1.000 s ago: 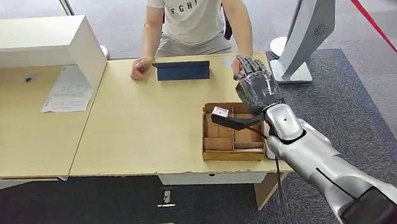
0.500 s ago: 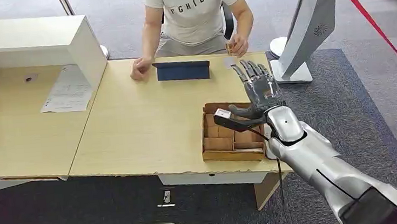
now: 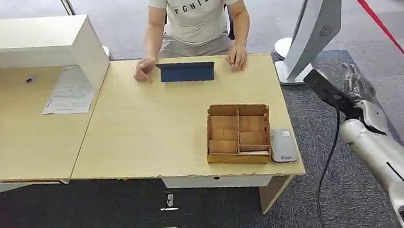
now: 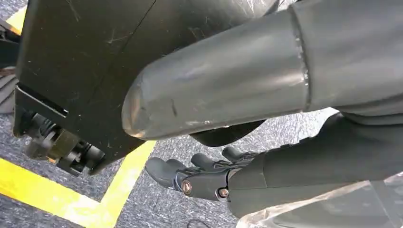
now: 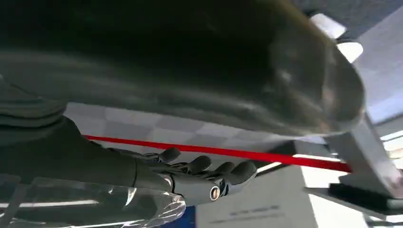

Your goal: Pass the card to the sensor for recognition and then transmit it.

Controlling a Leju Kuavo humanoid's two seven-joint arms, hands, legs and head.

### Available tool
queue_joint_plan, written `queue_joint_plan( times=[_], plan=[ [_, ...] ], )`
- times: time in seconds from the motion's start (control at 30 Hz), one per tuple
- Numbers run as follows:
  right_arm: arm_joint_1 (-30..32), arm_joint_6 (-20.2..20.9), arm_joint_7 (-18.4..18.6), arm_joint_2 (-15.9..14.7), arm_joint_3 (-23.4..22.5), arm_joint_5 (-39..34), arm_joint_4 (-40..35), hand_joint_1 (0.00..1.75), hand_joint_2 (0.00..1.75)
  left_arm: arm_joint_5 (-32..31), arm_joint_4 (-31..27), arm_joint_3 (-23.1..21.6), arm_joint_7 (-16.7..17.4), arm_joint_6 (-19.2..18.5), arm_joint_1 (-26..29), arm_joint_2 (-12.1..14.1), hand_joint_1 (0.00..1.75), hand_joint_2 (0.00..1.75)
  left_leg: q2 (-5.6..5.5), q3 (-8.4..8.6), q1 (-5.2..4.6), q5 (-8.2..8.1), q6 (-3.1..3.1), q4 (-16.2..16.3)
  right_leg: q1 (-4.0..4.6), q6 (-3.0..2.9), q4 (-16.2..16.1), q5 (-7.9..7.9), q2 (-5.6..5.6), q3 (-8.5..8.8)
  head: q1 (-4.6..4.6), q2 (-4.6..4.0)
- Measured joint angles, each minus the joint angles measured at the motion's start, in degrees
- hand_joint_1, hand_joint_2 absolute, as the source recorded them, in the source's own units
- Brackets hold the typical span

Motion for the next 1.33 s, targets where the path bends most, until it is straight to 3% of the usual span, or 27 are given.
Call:
queue_joint_plan(
  times=[0.07, 0.1, 0.17, 0.2, 0.23, 0.4, 0.53, 0.57, 0.7, 0.87, 1.1, 1.13, 1.17, 1.33],
  plan=[
    [1.3, 0.1, 0.0, -2.9, -2.2, -3.1, 0.4, 0.00, 0.00, 0.1, 0.0, 0.0, -0.1, 0.4, 0.0, 0.0, 0.00, 0.00, 0.08, 0.03, -0.03, -0.04, 0.05, 0.0, -0.02, 0.00, 0.0, 0.00, 0.06, -0.05, -0.02, 0.00],
    [2.6, -0.1, 0.0, -4.1, -3.6, -5.7, 0.6, 0.00, 1.75, 0.2, 0.0, 0.0, -0.2, 0.7, 0.1, 0.0, 0.00, 0.00, 0.10, 0.10, -0.02, -0.05, 0.05, 0.0, 0.04, 0.04, -0.1, -0.04, 0.06, -0.02, -0.07, 0.00],
    [7.0, -0.9, -0.7, -7.1, -7.0, -11.4, 1.6, 0.00, 1.75, 0.0, 0.0, 0.0, -0.6, 1.4, 0.3, -0.1, 0.00, 0.00, -0.38, 0.15, 0.11, -0.11, 0.09, 0.0, 0.15, 0.15, -0.2, -0.14, -0.22, 0.35, -0.02, 0.00],
    [9.7, -1.6, -1.6, -8.4, -8.8, -14.3, 2.4, 0.00, 1.75, -0.1, 0.0, 0.0, -0.8, 1.7, 0.5, -0.1, 0.00, 1.75, -0.51, 0.19, 0.18, -0.12, 0.09, 0.0, 0.22, 0.17, -0.3, -0.19, -0.37, 0.41, -0.02, 0.00],
    [12.7, -2.0, -2.5, -8.9, -10.3, -16.1, 2.7, 0.00, 1.75, -0.2, 0.0, 0.0, -1.1, 1.9, 0.7, -0.1, 0.00, 0.00, -0.69, 0.15, 0.22, -0.13, 0.08, 0.0, 0.21, 0.18, -0.2, -0.22, -0.48, 0.39, 0.02, 0.00],
    [24.3, -3.3, -4.4, -11.3, -17.1, -23.1, 5.3, 0.00, 1.75, 0.1, 0.0, 0.0, -2.3, 2.1, 0.9, -0.2, 0.00, 0.00, -0.57, -0.02, 0.18, -0.20, 0.08, -0.1, 0.19, 0.18, -0.2, -0.23, -0.36, 0.28, -0.09, 0.00],
    [32.2, -2.3, -5.0, -10.5, -21.7, -28.3, 7.0, 0.00, 1.75, 0.7, 0.1, 0.0, -2.6, 2.3, 1.0, -0.2, 0.00, 0.00, -0.55, 0.02, 0.21, -0.22, 0.06, -0.1, 0.22, 0.12, -0.2, -0.32, -0.36, 0.26, -0.02, 0.00],
    [34.2, -1.7, -5.2, -9.7, -23.2, -30.0, 7.6, 0.00, 1.75, 0.7, 0.1, 0.0, -2.8, 2.3, 1.1, -0.2, 0.00, 1.75, -0.57, 0.02, 0.23, -0.22, 0.06, -0.1, 0.30, 0.12, -0.2, -0.35, -0.36, 0.31, 0.00, 0.00],
    [40.3, -1.3, -5.6, -6.2, -26.9, -32.9, 8.9, 0.00, 1.75, 1.1, 0.1, 0.0, -3.1, 2.4, 1.3, -0.3, 0.00, 1.75, -0.52, 0.04, 0.23, -0.22, 0.05, -0.2, 0.22, 0.11, -0.2, -0.35, -0.36, 0.26, -0.04, 0.00],
    [43.7, -0.6, -6.7, -2.8, -30.2, -33.4, 10.1, 0.00, 1.75, 1.8, 0.0, 0.4, -3.0, 2.4, 1.8, -0.3, 0.00, 1.75, -0.44, 0.13, 0.23, -0.21, 0.05, -0.2, 0.21, 0.10, -0.2, -0.35, -0.34, 0.29, -0.04, 0.00],
    [47.2, 1.9, -7.8, 2.4, -33.7, -32.3, 10.5, 0.00, 1.75, -3.7, -0.2, 7.0, -3.1, 2.1, 4.0, -0.2, 0.00, 1.75, -0.42, 0.16, 0.19, -0.21, 0.05, -0.2, 0.17, 0.11, -0.2, -0.36, -0.34, 0.35, -0.02, 0.00],
    [47.5, 2.3, -7.9, 2.8, -33.9, -32.1, 10.5, 0.00, 0.00, -4.7, -0.3, 8.1, -3.1, 2.0, 4.2, -0.2, 0.00, 1.75, -0.42, 0.17, 0.19, -0.21, 0.05, -0.2, 0.17, 0.11, -0.2, -0.36, -0.34, 0.36, -0.07, 0.00],
    [48.0, 2.8, -8.0, 3.5, -34.1, -31.9, 10.4, 0.00, 0.00, -5.7, -0.4, 9.4, -3.1, 1.9, 4.4, -0.2, 0.00, 0.00, -0.41, 0.17, 0.18, -0.22, 0.05, -0.2, 0.16, 0.11, -0.2, -0.36, -0.34, 0.36, -0.02, 0.00],
    [49.8, 4.7, -8.5, 6.1, -35.3, -30.6, 10.4, 0.00, 0.00, -10.8, -0.9, 15.8, -3.1, 1.4, 5.9, -0.1, 0.00, 0.00, -0.41, 0.19, 0.16, -0.22, 0.05, -0.2, 0.15, 0.11, -0.2, -0.36, -0.34, 0.37, -0.04, 0.00]
  ],
)
